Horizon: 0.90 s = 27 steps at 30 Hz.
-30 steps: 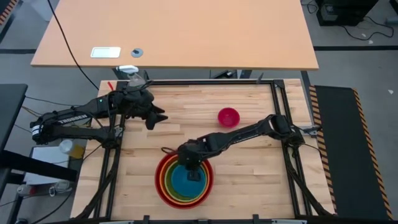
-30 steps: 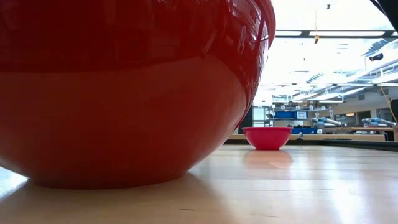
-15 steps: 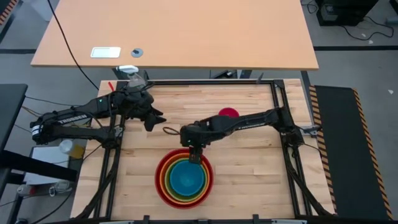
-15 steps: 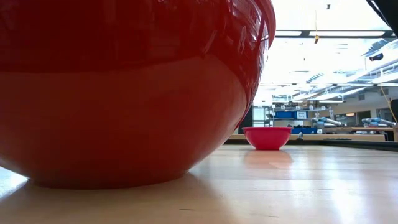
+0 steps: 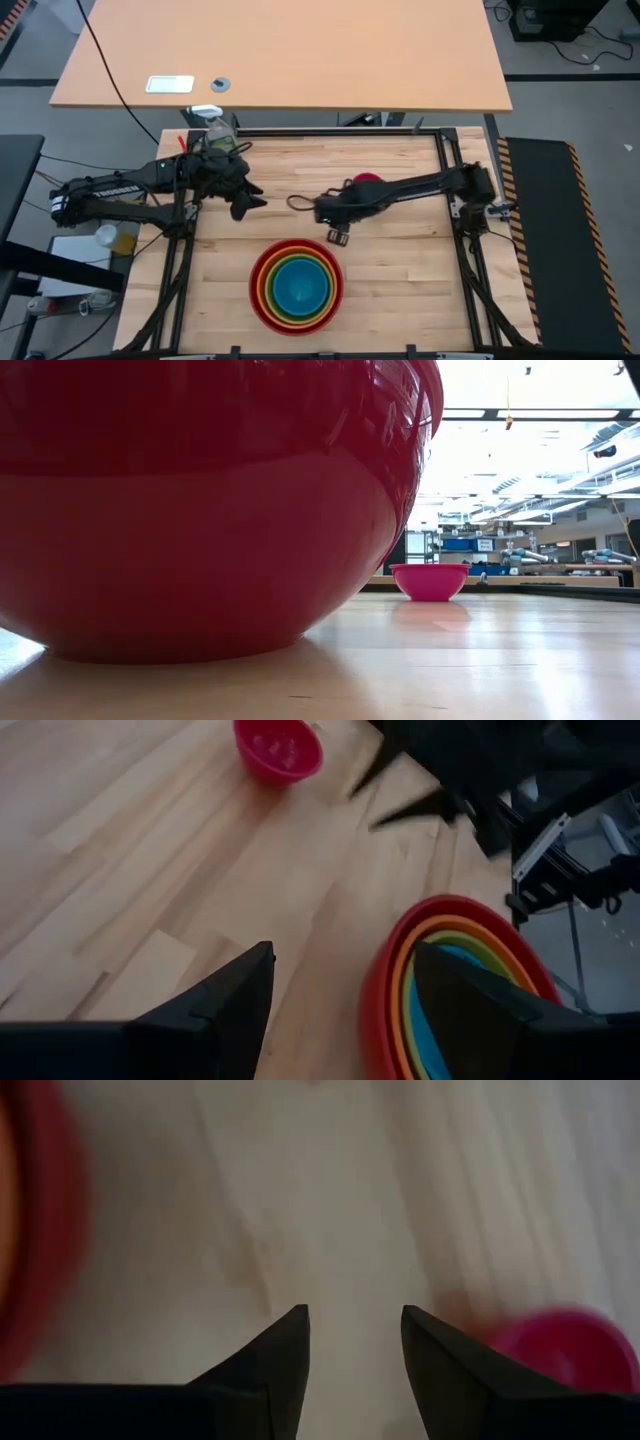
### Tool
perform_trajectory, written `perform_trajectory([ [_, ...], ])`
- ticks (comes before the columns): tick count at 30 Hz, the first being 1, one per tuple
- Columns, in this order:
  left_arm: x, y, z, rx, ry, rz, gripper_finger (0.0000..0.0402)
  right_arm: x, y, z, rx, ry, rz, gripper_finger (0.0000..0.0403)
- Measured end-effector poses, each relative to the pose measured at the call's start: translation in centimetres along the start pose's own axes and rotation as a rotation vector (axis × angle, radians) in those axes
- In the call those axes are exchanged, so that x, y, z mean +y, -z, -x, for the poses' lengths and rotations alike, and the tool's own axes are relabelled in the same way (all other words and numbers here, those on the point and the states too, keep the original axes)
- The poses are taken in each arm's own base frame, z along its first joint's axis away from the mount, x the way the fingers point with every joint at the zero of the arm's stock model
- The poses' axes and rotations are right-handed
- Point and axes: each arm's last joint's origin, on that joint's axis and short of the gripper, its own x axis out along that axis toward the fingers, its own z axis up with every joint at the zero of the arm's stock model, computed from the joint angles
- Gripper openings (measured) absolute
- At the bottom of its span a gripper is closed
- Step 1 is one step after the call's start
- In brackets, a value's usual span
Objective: Nest bowls inside each other
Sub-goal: Stack the pink bowl into the blue bowl
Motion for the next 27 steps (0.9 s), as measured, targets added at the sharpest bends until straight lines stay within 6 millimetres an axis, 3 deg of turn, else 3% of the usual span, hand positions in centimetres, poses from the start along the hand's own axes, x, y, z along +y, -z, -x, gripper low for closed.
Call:
perform_trajectory([
  [3, -0.2, 0.1, 0.0, 0.006, 0.008, -0.007, 0.0245, -2.0, 2.4, 0.3, -0.020, 0.046, -0.097, 0.0166],
  [10, -0.2, 0.1, 0.0, 0.001, 0.000, 0.001, 0.0245, -7.7, 8.9, -0.2, -0.020, 0.097, -0.586, 0.0168],
  [14, -0.1, 0.0, 0.0, -0.013, -0.026, 0.014, 0.0245, -10.3, 11.7, -0.7, -0.033, 0.103, -0.737, 0.0177],
  [22, -0.1, 0.0, 0.0, -0.025, -0.042, 0.049, 0.0245, -14.4, 13.7, -3.4, -0.084, 0.002, -0.941, 0.0219],
  [27, -0.1, 0.0, -0.1, -0.024, -0.042, 0.084, 0.0245, -16.1, 14.4, -4.9, -0.047, 0.036, -0.997, 0.0227],
])
